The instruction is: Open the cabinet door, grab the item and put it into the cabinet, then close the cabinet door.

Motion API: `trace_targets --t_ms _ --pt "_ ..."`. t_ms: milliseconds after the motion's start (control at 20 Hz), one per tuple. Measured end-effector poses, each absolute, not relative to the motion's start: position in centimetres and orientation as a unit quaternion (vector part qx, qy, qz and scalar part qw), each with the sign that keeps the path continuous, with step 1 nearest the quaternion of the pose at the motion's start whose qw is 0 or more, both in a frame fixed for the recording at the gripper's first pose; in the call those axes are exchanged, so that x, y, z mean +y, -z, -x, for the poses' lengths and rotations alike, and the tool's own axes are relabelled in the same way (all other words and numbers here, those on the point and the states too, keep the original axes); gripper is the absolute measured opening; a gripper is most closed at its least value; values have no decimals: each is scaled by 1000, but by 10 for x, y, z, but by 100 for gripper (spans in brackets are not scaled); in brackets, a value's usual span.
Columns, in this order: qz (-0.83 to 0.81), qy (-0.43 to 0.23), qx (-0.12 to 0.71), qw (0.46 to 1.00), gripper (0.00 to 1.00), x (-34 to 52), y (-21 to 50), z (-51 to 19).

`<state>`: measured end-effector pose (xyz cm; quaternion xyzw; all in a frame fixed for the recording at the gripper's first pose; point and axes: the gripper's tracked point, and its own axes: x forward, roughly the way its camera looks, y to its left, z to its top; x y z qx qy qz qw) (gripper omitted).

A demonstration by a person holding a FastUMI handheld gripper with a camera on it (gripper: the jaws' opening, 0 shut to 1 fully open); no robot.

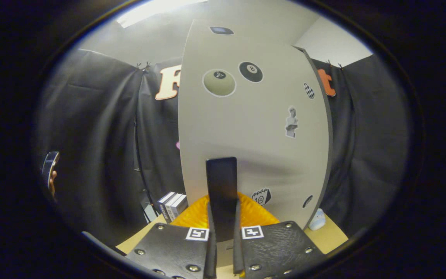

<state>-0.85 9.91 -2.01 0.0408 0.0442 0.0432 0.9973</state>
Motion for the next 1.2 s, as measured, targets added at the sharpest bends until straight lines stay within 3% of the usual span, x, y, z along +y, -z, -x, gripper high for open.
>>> trace_targets --t_ms 600,1200 --pt "-73 -29 77 994 16 41 22 69" --pt "-110 80 87 987 15 -52 30 118"
